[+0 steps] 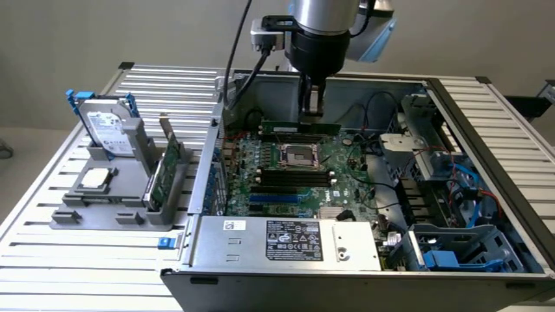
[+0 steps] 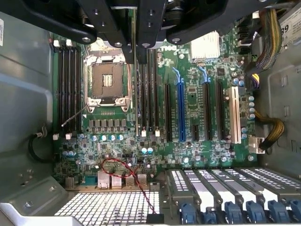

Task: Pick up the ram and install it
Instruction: 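Insert the ram into the slot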

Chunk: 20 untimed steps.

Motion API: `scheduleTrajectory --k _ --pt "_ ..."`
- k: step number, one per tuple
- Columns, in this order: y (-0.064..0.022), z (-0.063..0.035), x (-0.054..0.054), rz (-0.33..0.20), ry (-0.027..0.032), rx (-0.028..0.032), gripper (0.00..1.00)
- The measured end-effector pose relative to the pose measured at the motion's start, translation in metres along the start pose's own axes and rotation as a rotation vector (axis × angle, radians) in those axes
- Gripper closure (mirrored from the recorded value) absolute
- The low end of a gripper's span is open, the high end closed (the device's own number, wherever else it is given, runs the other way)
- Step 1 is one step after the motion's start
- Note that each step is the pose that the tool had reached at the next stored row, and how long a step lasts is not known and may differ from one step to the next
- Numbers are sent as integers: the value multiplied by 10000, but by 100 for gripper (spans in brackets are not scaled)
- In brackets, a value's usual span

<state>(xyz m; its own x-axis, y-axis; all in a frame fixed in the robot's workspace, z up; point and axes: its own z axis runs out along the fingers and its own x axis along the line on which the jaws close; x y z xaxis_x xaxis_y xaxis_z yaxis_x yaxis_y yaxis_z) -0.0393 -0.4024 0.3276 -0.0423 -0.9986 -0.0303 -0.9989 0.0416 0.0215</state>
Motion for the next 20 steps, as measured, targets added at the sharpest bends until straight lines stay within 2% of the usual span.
scheduleTrajectory --k 20 --pt "-23 362 62 1 -1 0 86"
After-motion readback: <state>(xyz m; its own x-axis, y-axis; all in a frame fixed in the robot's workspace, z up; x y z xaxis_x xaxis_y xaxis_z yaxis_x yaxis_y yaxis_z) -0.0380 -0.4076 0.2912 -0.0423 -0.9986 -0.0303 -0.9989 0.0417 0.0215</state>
